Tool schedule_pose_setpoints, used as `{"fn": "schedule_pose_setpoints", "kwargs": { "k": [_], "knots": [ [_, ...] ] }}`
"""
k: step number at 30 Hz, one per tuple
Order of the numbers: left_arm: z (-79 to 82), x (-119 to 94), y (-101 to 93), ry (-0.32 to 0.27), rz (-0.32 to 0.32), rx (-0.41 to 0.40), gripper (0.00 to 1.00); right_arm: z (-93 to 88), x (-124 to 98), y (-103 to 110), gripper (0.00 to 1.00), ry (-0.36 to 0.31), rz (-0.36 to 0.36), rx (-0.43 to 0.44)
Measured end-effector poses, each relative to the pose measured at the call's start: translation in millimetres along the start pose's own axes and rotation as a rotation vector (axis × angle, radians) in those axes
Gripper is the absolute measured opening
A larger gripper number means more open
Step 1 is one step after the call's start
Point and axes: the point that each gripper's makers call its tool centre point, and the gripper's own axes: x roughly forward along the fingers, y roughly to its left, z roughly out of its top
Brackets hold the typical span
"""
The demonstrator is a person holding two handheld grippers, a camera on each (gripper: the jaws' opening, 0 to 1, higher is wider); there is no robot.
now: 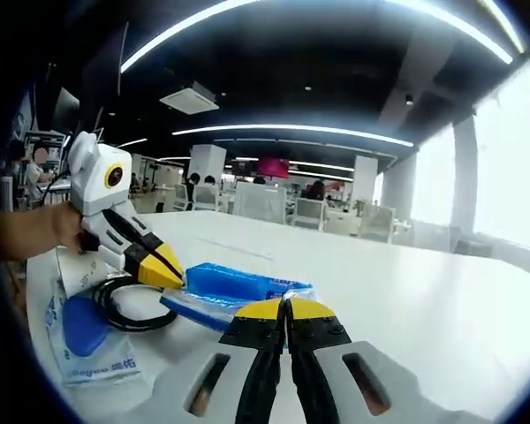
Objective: Arrange the tabletop items into an orderly group along one side of the table until the central work area is clear of visible clutter.
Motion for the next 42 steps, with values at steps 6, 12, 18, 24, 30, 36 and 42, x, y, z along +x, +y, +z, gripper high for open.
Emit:
{"fn": "schedule_pose_setpoints", "kwargs": {
  "k": [6,12,18,24,30,36,42],
  "knots": [
    [-2.6,3.6,-2.3,0.061,-0.009,0.030,0.00,-11.9,3.0,-1.5,0.00,0.021,0.001,0.013],
    [-7.5,9.3,-5.7,0.111,-0.022,0.062,0.00,-20.1,4.3,-4.0,0.00,0.034,-0.001,0.025],
    [-7.2,10.3,-7.6,0.137,-0.017,0.070,0.00,-26.8,4.6,-6.1,0.00,0.043,-0.003,0.038],
    [-8.1,13.6,-6.6,0.157,-0.021,0.069,0.00,-29.5,3.7,-7.8,0.00,0.043,-0.008,0.044],
    [-9.1,13.7,-9.4,0.167,-0.024,0.064,0.00,-32.0,2.0,-8.7,0.00,0.047,-0.007,0.048],
    [-14.4,18.1,-15.9,0.202,-0.049,0.058,0.00,-41.4,2.2,-10.8,0.00,0.075,-0.013,0.053],
    [-25.8,17.3,-26.4,0.238,-0.044,0.073,0.02,-56.7,5.4,-11.5,0.00,0.118,-0.014,0.057]
  ]
}}
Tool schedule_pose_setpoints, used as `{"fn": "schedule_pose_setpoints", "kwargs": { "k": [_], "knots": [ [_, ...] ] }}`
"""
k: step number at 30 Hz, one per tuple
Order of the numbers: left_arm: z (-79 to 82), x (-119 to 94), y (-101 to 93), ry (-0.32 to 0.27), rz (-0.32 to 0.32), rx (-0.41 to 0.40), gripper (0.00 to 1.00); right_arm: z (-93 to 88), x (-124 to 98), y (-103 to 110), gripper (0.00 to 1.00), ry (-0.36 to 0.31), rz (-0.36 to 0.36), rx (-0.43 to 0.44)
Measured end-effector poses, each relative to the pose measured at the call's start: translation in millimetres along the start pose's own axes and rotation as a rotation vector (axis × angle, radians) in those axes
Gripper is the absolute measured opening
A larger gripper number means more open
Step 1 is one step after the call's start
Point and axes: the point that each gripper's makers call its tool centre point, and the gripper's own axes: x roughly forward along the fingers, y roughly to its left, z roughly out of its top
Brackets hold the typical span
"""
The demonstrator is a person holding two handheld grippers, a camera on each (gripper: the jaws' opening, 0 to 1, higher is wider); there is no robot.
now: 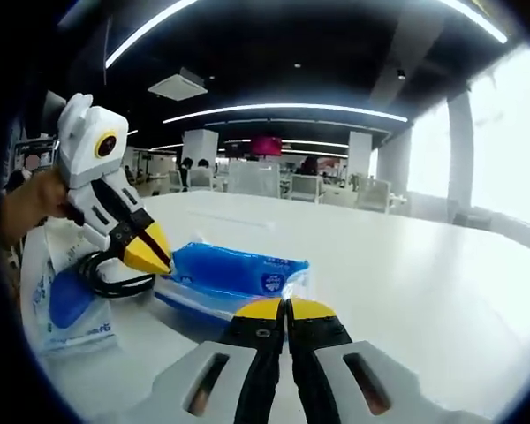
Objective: Arrange the tabletop items into an orderly group along one side of the table until the central work area is clear of visible clutter.
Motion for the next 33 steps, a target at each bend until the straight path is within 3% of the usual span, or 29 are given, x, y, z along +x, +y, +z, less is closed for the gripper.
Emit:
{"fn": "schedule_pose_setpoints", "kwargs": {
  "k": [4,12,20,24,28,31,33],
  "knots": [
    [-5.4,0.9,-8.1,0.024,-0.001,0.006,0.03,-8.3,4.0,-2.0,0.00,0.024,-0.008,-0.002],
    [-2.8,3.2,7.1,0.041,-0.024,-0.014,0.05,-17.7,2.8,-7.1,0.00,0.032,-0.026,0.021],
    [-3.6,3.6,12.3,0.037,-0.015,-0.015,0.07,-7.2,-6.4,-12.0,0.05,-0.013,-0.049,0.064],
    [-3.5,-3.1,6.1,0.023,-0.001,-0.017,0.09,-2.2,-9.2,-11.9,0.12,-0.021,-0.041,0.067],
    [2.0,-9.8,4.5,-0.011,0.009,-0.035,0.14,6.4,-16.4,-8.8,0.16,-0.039,-0.046,0.049],
    [12.8,-12.4,2.4,-0.073,-0.010,-0.088,0.25,15.5,-19.0,-2.0,0.31,-0.054,-0.030,0.031],
    [15.5,-14.2,0.6,-0.082,-0.036,-0.112,0.35,18.6,-20.6,2.5,0.35,-0.040,-0.024,-0.012]
  ]
}}
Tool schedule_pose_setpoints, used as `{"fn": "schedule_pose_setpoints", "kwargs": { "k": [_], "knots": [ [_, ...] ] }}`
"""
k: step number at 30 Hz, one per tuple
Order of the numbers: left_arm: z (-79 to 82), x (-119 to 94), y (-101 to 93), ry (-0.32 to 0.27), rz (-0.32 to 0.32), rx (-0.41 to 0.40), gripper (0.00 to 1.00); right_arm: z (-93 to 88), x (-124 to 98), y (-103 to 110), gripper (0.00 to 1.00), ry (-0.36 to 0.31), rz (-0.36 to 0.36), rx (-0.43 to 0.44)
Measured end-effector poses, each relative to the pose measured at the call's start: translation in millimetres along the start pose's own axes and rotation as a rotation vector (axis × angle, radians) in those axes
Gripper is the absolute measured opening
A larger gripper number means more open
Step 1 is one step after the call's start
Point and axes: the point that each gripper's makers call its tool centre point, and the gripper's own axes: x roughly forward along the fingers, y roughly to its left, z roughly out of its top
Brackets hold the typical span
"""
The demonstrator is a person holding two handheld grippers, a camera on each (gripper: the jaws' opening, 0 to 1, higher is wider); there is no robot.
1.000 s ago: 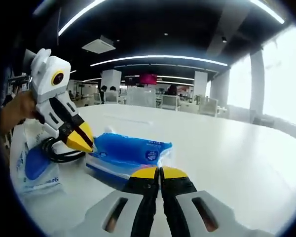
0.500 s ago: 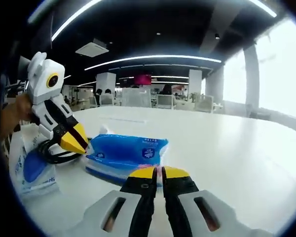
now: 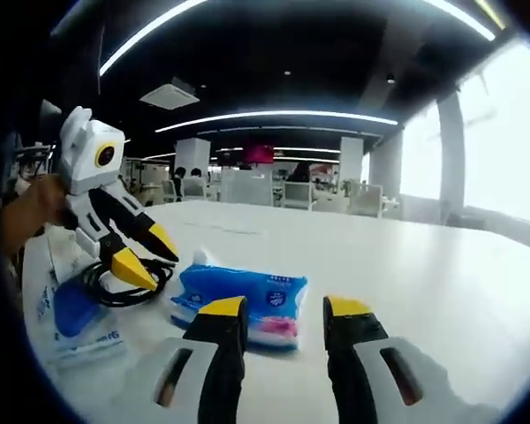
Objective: Arrange the tabletop items into an orderly group along one side of the table until the central work area is clear of visible clutter.
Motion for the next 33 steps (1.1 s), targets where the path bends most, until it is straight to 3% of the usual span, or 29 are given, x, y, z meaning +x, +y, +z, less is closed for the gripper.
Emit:
{"fn": "schedule_pose_setpoints", "kwargs": {
  "k": [3,10,15,17,20,33],
  "knots": [
    [1.8,-1.8,6.6,-0.004,0.019,0.006,0.42,5.5,-1.3,6.9,0.46,-0.002,0.023,-0.005],
    [1.4,-1.9,3.1,-0.014,-0.002,-0.045,0.68,2.5,-1.2,17.1,0.72,0.052,0.044,-0.047],
    [6.0,-5.0,11.0,-0.041,0.048,-0.082,0.99,5.8,-2.8,16.4,0.96,0.050,0.021,-0.050],
    [8.6,-9.6,14.8,-0.051,0.059,-0.090,1.00,7.5,-3.9,15.7,1.00,0.046,0.013,-0.053],
    [19.6,-18.6,19.3,-0.124,0.057,-0.146,1.00,7.1,-4.3,20.3,1.00,0.052,0.036,-0.040],
    [11.7,-38.6,27.7,-0.123,0.085,-0.147,1.00,15.8,-7.3,30.8,1.00,0.035,0.040,-0.061]
  ]
}}
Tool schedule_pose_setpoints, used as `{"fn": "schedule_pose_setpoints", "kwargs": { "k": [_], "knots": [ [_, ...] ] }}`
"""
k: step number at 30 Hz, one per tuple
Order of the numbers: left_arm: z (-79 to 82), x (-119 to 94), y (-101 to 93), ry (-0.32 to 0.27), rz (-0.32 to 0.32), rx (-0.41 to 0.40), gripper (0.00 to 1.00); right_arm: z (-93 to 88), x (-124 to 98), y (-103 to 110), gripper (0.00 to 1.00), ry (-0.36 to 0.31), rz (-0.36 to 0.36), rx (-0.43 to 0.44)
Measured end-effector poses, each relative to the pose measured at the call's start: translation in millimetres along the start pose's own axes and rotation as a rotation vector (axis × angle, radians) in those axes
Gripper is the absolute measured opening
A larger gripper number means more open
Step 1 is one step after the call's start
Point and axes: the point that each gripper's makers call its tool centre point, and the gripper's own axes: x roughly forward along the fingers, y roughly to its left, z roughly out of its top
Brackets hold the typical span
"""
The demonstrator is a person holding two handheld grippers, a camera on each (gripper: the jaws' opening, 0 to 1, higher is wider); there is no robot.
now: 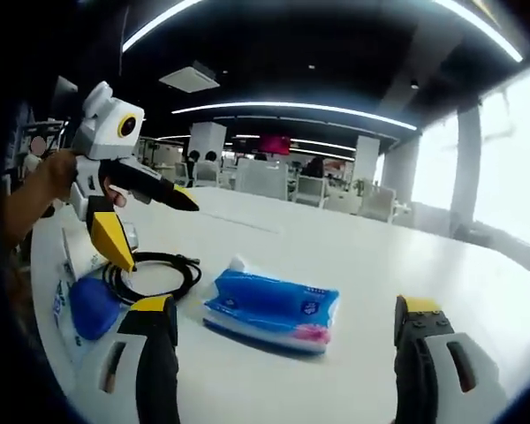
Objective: Arrange the tabletop items into an orderly group along one side of the table until the central work area is clear of visible clutter.
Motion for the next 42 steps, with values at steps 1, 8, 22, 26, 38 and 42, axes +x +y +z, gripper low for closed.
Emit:
{"fn": "schedule_pose_setpoints", "kwargs": {
  "k": [1,8,22,26,38,42],
  "knots": [
    [0.2,-2.4,0.5,-0.002,0.001,-0.002,1.00,1.2,-0.6,1.3,1.00,-0.003,0.001,-0.004],
    [2.0,-18.0,2.6,-0.021,0.011,-0.002,1.00,6.6,-6.0,7.3,1.00,-0.016,0.008,-0.012],
    [-2.6,-45.1,4.7,-0.021,0.035,0.026,1.00,34.2,-22.7,25.8,1.00,-0.076,0.022,-0.032],
    [-5.0,-53.2,1.3,-0.029,0.030,0.020,1.00,36.8,-26.5,31.0,1.00,-0.081,0.032,-0.031],
    [-12.6,-77.2,-2.7,-0.054,0.026,0.022,1.00,38.1,-27.6,42.4,1.00,-0.056,0.055,-0.049],
    [-20.5,-77.6,0.8,-0.046,0.031,0.012,1.00,38.1,-27.9,46.3,1.00,-0.052,0.069,-0.051]
  ]
}}
